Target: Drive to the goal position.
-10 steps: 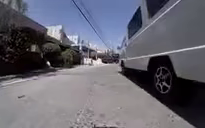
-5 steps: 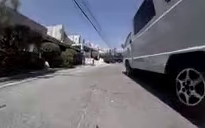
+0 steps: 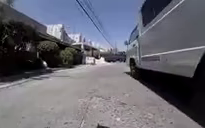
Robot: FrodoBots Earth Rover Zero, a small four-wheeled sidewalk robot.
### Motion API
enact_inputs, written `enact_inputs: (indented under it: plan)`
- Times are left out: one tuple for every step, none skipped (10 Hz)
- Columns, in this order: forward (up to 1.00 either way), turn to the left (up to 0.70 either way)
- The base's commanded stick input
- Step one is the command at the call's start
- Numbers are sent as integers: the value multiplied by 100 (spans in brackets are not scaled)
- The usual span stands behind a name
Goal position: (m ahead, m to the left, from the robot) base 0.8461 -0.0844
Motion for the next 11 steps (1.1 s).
enact_inputs:
  plan:
    - [100,0]
    - [100,0]
    - [100,0]
    - [100,0]
    - [100,0]
    - [100,0]
    - [100,0]
    - [100,0]
    - [100,0]
    - [100,0]
    - [100,0]
